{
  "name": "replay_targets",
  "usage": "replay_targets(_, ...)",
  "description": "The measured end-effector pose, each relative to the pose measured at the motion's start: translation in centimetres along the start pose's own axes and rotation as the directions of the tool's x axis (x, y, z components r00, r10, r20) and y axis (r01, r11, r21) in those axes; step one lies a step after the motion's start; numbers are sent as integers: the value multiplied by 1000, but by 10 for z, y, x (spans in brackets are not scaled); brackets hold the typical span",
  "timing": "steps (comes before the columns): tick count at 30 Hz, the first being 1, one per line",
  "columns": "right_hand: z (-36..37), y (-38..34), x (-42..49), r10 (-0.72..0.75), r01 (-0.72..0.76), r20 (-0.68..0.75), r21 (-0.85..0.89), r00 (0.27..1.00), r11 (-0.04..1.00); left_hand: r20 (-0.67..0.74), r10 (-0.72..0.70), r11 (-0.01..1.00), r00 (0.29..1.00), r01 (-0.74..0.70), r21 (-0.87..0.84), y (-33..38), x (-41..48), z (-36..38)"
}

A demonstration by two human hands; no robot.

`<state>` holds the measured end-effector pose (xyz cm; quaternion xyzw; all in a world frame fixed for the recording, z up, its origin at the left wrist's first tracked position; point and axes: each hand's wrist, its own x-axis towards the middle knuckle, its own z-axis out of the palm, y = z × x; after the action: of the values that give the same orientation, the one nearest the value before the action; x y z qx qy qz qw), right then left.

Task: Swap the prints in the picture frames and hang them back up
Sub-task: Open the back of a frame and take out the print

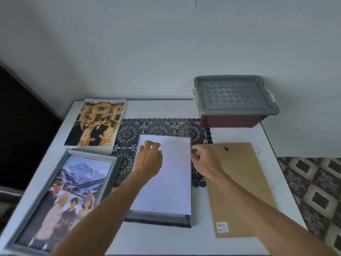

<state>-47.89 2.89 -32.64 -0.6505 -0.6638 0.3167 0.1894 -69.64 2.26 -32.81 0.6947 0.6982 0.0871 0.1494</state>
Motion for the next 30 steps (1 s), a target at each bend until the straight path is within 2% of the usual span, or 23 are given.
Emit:
replay_targets(4,18,-11,-4,27,-16,90,-119,996,993,50,-187,982,981,185,42,-24,-34,1)
replay_targets(7,24,-21,-3,38,-14,103,-227,994,974,88,-251,967,964,246,66,-33,-48,0)
replay_targets(11,29,-26,5,82,-19,151,-380,985,925,154,-235,972,960,228,62,-41,-58,-1)
replay_targets(15,34,-28,12,128,-30,167,-488,978,872,147,-204,978,968,195,71,-50,-61,-3)
replay_targets(18,40,-22,11,110,-21,136,-534,985,845,144,-178,983,973,168,78,-53,-59,-4)
replay_targets(24,48,-20,7,28,-13,22,-520,999,854,129,-176,983,976,166,82,-55,-57,-6)
replay_targets(30,52,-26,2,-3,-24,-72,-368,997,929,126,-174,983,977,165,75,-56,-56,-8)
